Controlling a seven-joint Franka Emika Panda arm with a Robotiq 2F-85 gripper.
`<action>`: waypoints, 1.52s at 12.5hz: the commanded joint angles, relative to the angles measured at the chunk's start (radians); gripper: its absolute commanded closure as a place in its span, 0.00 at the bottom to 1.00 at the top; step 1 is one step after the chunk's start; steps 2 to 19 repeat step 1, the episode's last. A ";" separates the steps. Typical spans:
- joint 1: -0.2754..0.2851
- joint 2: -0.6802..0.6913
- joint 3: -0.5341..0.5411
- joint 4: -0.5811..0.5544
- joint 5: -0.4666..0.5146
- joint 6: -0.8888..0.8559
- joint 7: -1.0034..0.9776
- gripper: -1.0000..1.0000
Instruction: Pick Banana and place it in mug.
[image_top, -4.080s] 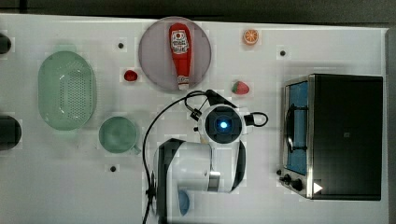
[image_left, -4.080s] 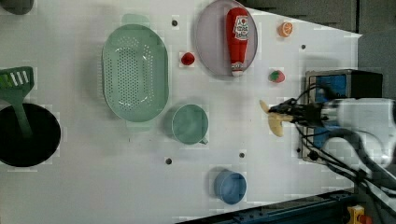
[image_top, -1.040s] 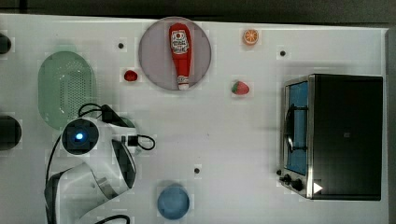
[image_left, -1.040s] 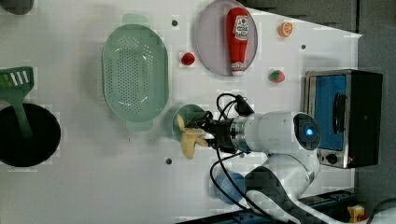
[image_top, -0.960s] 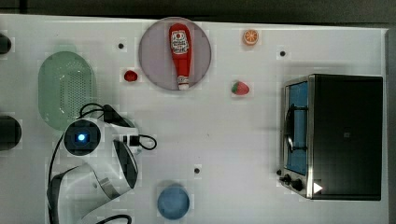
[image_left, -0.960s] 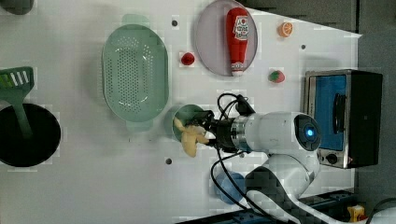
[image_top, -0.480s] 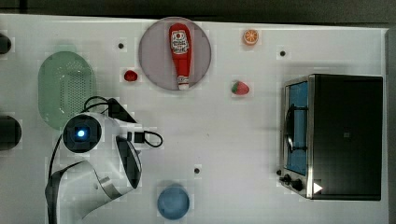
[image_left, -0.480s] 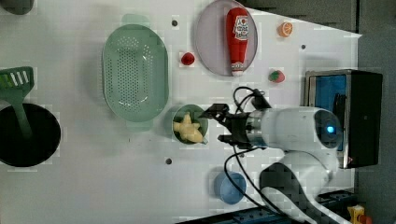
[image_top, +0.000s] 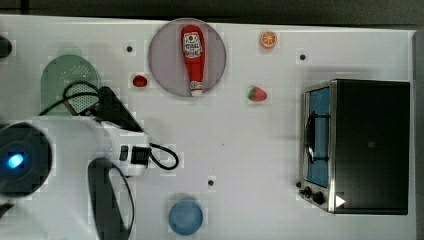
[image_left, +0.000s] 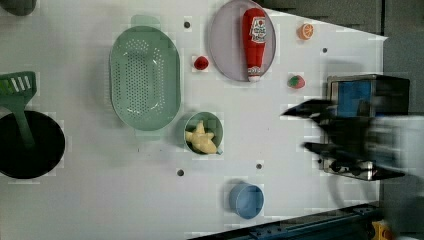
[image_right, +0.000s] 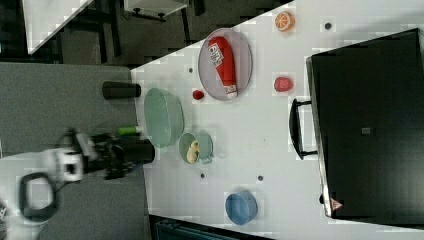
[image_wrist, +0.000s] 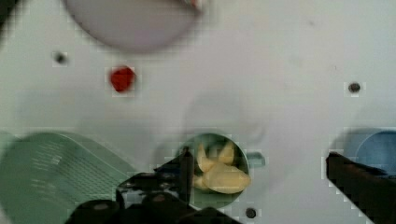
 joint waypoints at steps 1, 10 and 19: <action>-0.037 -0.024 -0.117 0.118 -0.017 -0.168 -0.094 0.00; -0.037 -0.024 -0.117 0.118 -0.017 -0.168 -0.094 0.00; -0.037 -0.024 -0.117 0.118 -0.017 -0.168 -0.094 0.00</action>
